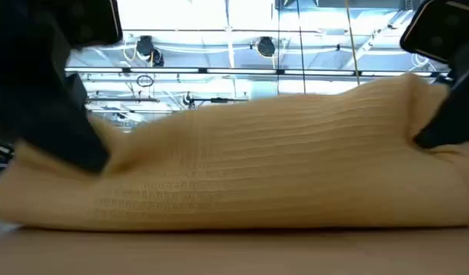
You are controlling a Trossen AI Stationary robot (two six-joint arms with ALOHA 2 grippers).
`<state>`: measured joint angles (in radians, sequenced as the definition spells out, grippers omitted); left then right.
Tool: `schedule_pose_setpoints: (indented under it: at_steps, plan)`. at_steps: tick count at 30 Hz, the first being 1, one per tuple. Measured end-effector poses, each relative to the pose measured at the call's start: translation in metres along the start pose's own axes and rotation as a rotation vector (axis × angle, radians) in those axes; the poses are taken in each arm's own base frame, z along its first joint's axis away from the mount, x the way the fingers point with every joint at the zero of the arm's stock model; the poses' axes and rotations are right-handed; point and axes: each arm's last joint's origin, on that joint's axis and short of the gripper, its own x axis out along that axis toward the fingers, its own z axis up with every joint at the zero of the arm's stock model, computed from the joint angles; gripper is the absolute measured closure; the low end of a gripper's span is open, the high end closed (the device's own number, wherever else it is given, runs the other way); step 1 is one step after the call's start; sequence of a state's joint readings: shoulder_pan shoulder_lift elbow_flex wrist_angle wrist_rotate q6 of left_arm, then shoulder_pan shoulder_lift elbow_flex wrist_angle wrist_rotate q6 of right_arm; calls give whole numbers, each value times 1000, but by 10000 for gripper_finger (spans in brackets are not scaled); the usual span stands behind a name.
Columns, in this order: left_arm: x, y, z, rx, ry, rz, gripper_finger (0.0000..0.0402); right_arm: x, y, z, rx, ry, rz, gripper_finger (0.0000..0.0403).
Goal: Roll towel
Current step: Roll the yellow towel
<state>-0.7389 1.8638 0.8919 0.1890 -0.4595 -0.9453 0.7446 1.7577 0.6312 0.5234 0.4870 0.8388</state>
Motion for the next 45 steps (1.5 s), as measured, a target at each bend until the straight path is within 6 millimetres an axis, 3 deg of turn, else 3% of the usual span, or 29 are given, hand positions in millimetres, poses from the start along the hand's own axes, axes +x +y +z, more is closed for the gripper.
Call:
schedule_pose_setpoints:
  at_steps: [6, 15, 35, 40, 45]
  plan:
    - [-19, -21, 18, 38, -104, -160, 386, 0, 5, 3, -107, -30, 56, 387]
    - [-41, -29, 23, 13, -187, -134, 385, 0, 5, 7, -127, -96, 6, 387]
    - [-47, -31, -11, 121, -267, 31, 384, 0, 9, 15, -273, -168, 40, 384]
    - [-47, -32, -16, 148, -267, 36, 384, 2, 8, 14, -285, -161, 50, 345]
    - [-51, -35, -21, 171, -272, 33, 384, 0, 10, 6, -322, -64, 113, 254]
